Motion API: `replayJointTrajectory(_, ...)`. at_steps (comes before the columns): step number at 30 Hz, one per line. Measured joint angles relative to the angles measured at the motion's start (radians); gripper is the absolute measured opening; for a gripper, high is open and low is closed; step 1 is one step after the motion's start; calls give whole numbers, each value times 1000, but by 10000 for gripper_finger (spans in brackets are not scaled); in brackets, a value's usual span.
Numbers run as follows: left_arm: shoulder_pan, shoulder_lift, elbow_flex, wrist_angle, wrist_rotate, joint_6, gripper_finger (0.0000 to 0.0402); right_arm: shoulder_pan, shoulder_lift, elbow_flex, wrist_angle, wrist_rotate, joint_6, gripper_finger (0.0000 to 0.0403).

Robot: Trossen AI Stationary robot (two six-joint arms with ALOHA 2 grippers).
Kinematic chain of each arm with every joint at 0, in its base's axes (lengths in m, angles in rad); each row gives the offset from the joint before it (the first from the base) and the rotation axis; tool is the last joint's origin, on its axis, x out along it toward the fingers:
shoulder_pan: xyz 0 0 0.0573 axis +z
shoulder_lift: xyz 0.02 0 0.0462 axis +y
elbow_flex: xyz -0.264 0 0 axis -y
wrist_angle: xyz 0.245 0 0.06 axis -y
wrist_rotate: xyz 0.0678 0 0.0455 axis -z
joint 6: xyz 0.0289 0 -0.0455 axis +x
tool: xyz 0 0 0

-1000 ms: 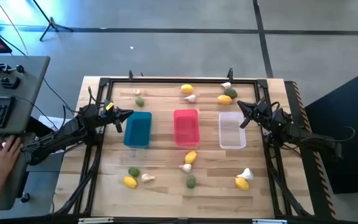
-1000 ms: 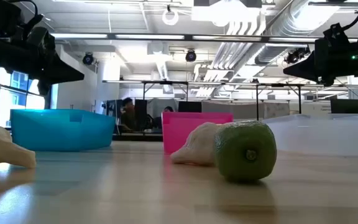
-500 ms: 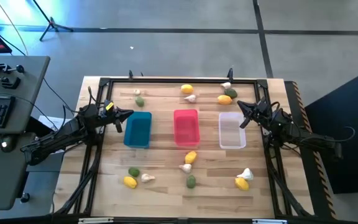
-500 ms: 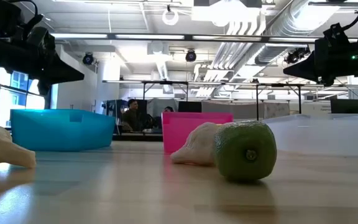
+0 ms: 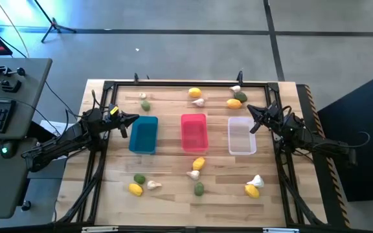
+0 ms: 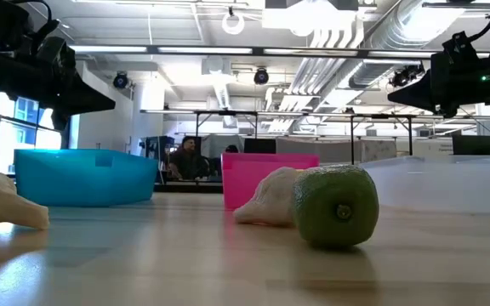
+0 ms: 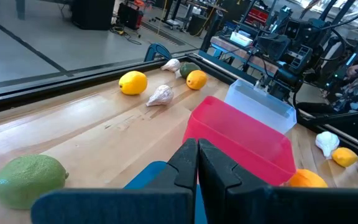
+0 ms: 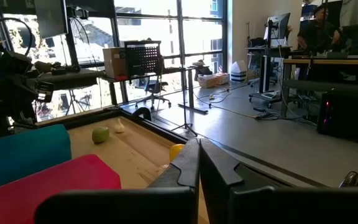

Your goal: Sort produce into baskets

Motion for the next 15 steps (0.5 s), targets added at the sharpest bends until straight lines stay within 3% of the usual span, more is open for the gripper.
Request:
replayJointTrajectory(12, 0, 0, 0, 5, 0, 0, 0, 0, 0, 0, 0, 0, 0, 0)
replayJointTrajectory(15, 0, -1, -1, 80, 0, -1, 0, 0, 0, 0, 0, 0, 0, 0)
